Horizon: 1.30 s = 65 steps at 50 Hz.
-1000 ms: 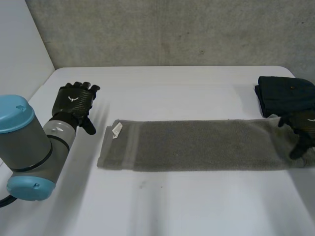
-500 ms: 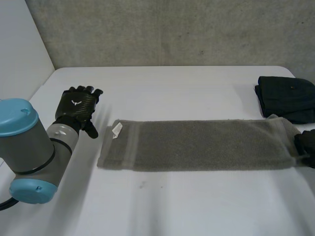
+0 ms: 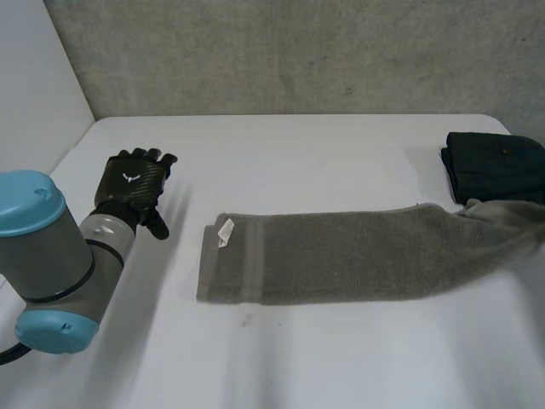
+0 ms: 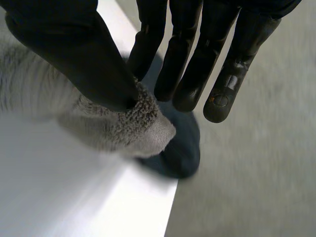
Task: Fold the laundry.
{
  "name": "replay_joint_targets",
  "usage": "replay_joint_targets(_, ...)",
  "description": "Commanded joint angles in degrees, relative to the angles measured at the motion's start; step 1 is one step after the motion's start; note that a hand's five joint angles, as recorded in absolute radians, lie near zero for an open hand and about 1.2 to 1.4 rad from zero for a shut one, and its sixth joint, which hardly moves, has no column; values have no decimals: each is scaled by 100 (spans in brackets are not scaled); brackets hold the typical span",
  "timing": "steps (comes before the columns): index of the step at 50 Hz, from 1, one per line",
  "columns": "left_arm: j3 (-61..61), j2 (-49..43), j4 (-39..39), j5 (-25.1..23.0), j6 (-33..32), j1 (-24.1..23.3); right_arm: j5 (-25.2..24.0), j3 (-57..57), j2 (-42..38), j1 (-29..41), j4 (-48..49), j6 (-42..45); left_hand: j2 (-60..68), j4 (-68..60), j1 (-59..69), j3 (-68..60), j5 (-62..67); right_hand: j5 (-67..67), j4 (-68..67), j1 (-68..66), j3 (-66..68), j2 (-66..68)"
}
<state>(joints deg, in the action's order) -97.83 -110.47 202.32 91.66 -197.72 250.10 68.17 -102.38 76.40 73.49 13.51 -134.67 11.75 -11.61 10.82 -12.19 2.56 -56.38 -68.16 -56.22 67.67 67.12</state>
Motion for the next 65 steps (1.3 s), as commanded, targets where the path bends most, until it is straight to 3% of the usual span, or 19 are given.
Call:
replay_joint_targets(1, 0, 26, 0, 10, 6, -5, -137, 376, 314, 1579, 46, 38, -52, 39, 40, 96, -134, -1362, -1184, -2378, 1233, 1288)
replay_joint_targets(6, 0, 69, 0, 18, 15, 4, -348, 947, 200, 3038, 108, 126, -52, 39, 40, 96, -134, -1362, -1184, -2378, 1233, 1288)
replay_joint_targets(15, 9, 236, 0, 27, 111, 65, -611, 2256, -1415, 5365, 29, 450, -69, 55, 23, 113, -151, -1362, -1184, -2378, 1233, 1288)
replay_joint_targets(26, 0, 210, 0, 18, 164, 30, -875, 2890, -2849, 6370, 20, 574, -86, 72, 7, 130, -167, -1362, -1184, -2378, 1233, 1288)
replay_joint_targets(31, -8, 210, 0, 1, 173, -5, -797, 2961, -2850, 6389, -50, 495, -103, 89, -10, 147, -184, -1351, -1173, -2367, 1222, 1277)
replay_joint_targets(33, -35, 210, 0, 1, 173, -5, -630, 2970, -2771, 6380, -103, 434, -86, 72, 6, 130, -168, 740, 918, -276, -869, -814)
replay_joint_targets(34, -35, 210, 0, 1, 173, -14, -316, 2961, -2623, 6371, -121, 233, -86, 72, 7, 130, -168, 3133, 3311, 2117, -3262, -3207)
replay_joint_targets(35, -35, 210, 0, 1, 173, -14, -95, 2978, -2535, 6336, -112, 66, -103, 89, -10, 147, -184, 3956, 4134, 2940, -4085, -4030)
replay_joint_targets(37, -35, 210, 0, 1, 173, -66, 484, 2987, -2315, 6161, -77, -399, -86, 72, 7, 130, -168, 4384, 4562, 3368, -4513, -4458)
replay_joint_targets(38, -35, 210, 0, 1, 173, -84, 1096, 3048, -2122, 5803, -94, -967, -86, 72, 7, 130, -168, 4552, 4730, 3536, -4680, -4625)
replay_joint_targets(42, -35, 201, 9, 1, 173, -190, 2014, 3276, -1945, 4976, -339, -2496, -86, 72, 7, 130, -168, 4521, 4698, 3505, -4649, -4594)
replay_joint_targets(51, -35, 114, 18, 1, 173, -207, 1085, 4103, -2876, 4508, -1930, -4382, -86, 72, 7, 130, -168, 3999, 4176, 2983, -4127, -4072)
replay_joint_targets(65, -35, 105, 18, 1, 173, -242, 1006, 4885, -3878, 4473, -2072, -4744, -86, 72, 7, 130, -168, 3040, 3218, 2024, -3169, -3114)
